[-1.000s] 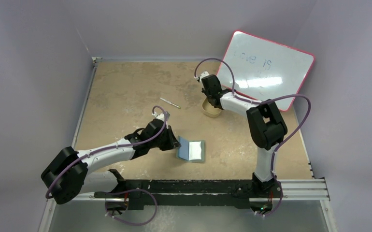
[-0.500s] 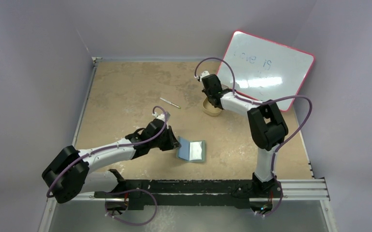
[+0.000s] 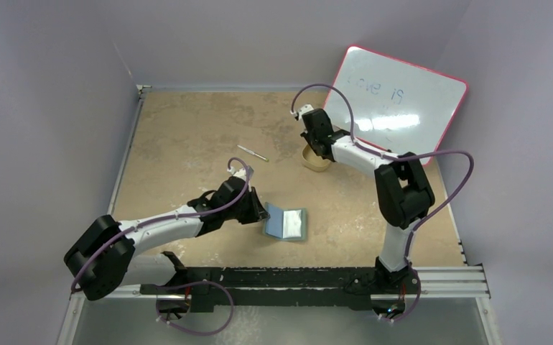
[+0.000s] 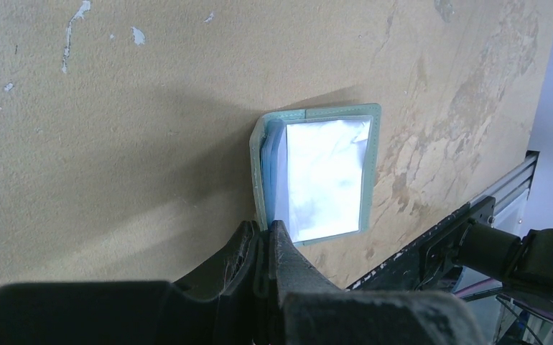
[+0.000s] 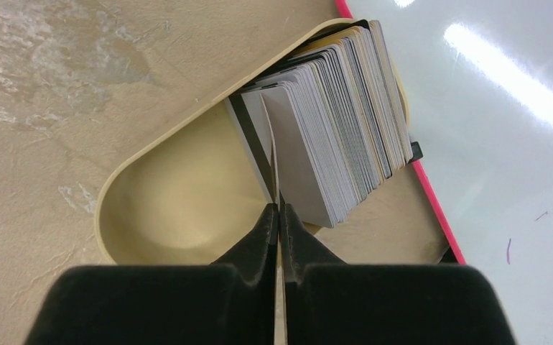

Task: Put the credit cards into the card holder
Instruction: Pick up the credit card from the storage box, then insert the credit card into the card holder.

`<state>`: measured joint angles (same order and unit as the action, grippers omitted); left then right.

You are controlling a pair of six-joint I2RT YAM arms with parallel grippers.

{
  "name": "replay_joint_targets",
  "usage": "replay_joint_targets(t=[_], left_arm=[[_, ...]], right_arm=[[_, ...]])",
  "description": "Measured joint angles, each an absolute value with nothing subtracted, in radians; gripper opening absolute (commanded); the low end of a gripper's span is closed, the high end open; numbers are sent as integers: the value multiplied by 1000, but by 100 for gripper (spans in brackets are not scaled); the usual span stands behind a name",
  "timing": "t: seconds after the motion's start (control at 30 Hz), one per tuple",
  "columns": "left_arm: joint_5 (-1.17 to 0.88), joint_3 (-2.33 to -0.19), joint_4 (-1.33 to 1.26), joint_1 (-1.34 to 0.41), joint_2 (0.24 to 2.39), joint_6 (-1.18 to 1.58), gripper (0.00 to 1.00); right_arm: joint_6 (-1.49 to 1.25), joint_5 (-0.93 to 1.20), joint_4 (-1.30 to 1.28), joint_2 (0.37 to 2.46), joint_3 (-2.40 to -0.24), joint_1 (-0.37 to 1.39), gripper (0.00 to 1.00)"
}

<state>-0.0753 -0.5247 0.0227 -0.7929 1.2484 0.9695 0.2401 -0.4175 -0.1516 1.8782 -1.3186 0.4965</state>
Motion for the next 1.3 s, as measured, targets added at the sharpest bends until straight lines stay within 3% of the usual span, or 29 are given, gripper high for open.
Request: replay_joint_targets(t=[0.37, 0.6, 0.77, 1.0, 1.13, 1.3], left_arm=[[-59, -508, -26, -793, 1246, 1014, 0], [-24, -474, -143, -793, 1259, 1082, 1], [-10, -474, -204, -793, 1317, 1090, 12], [22, -474, -185, -793, 1338, 1089, 31], [56, -474, -140, -793, 1311, 1084, 31], [77, -474, -121, -793, 1295, 1079, 15]], right_arm=[[145, -347, -296, 1854, -1374, 496, 0], [23, -272, -376, 1656, -1374, 496, 0], [-98, -138, -357, 1512, -1309, 496, 0], [-332, 112, -211, 1320, -997, 497, 0], [-472, 234, -65, 1255, -800, 497, 0], [-585, 332, 67, 1265, -654, 498, 0]])
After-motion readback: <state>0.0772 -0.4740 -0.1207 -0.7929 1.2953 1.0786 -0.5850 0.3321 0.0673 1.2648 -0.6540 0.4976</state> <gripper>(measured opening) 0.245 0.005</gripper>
